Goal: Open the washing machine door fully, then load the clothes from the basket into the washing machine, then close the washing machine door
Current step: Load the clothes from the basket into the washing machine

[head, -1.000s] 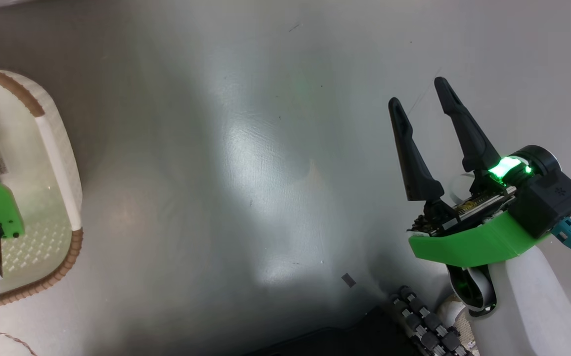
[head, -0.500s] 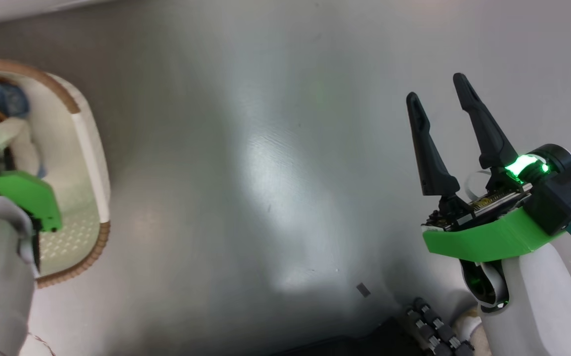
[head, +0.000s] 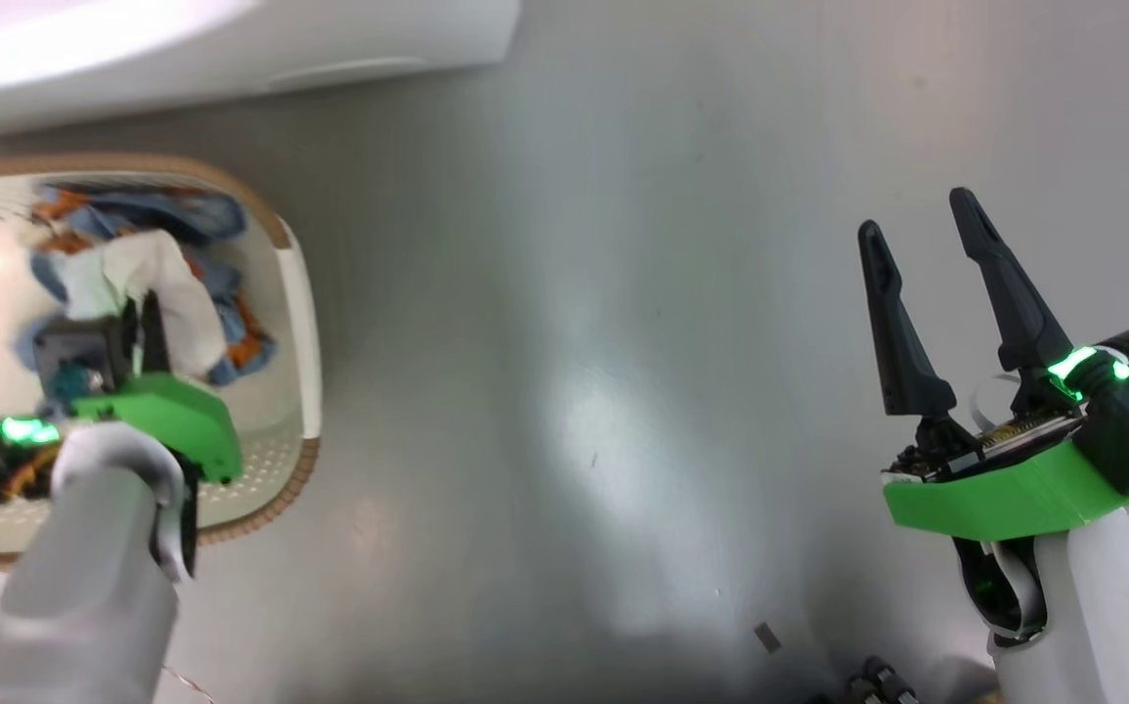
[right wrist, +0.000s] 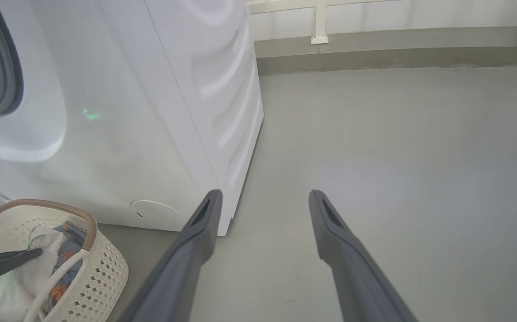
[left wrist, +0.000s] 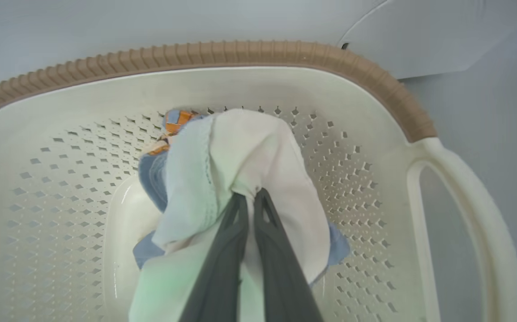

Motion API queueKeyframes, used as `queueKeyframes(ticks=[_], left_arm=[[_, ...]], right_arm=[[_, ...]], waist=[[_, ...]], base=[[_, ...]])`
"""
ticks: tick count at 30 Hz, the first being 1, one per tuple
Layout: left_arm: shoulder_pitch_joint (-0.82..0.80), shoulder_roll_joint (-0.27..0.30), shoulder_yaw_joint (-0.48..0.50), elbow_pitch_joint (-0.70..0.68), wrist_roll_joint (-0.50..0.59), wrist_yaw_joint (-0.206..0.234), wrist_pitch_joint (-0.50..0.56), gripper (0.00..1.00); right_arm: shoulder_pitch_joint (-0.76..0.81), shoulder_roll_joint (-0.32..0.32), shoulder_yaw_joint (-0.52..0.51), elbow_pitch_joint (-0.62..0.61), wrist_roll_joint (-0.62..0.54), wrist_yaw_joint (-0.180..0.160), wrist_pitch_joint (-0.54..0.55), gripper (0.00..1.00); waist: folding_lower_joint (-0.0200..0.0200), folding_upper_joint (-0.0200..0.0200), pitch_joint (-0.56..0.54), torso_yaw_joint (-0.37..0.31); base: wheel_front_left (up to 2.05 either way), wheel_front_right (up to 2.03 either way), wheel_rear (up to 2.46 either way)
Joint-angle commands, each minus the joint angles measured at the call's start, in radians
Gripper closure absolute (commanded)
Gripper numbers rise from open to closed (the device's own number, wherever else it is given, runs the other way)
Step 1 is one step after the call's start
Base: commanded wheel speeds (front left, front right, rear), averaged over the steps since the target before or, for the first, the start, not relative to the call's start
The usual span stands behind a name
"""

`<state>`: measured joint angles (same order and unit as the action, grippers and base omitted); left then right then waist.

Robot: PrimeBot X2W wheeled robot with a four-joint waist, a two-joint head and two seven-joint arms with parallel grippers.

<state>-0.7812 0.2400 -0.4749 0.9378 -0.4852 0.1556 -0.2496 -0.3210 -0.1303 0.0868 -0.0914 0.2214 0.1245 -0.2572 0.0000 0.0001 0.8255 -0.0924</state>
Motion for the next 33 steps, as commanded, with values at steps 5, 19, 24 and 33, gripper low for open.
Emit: queueKeyframes(ticks=[5,19,24,33], left_arm=[[0.166,0.015,0.091,-0.188,0.024,0.034,-0.012,1.0],[0.405,-0.023,0.239,-0.547,0.113,0.025,-0.012,1.0],[0.481,-0.024,0.259,-0.643,0.141,0.022,-0.012,1.0],[0.614,0.005,0.251,-0.766,0.146,-0.006,-0.007,1.0]], right_arm=[[0.079,-0.009,0.006,-0.013,-0.014,0.006,-0.005,0.0],[0.177,-0.017,-0.02,0.015,-0.02,0.006,-0.005,0.0],[0.213,-0.012,-0.027,0.026,-0.024,0.006,-0.004,0.0],[0.297,0.018,-0.041,0.041,-0.027,0.006,0.008,0.0]], waist=[[0.0,-0.0001,-0.126,0.06],[0.0,-0.0001,-0.326,0.104],[0.0,-0.0001,-0.402,0.11],[0.0,-0.0001,-0.552,0.117]], base=[[0.0,0.0,0.0],[0.0,0.0,0.0],[0.0,0.0,0.0],[0.0,0.0,0.0]])
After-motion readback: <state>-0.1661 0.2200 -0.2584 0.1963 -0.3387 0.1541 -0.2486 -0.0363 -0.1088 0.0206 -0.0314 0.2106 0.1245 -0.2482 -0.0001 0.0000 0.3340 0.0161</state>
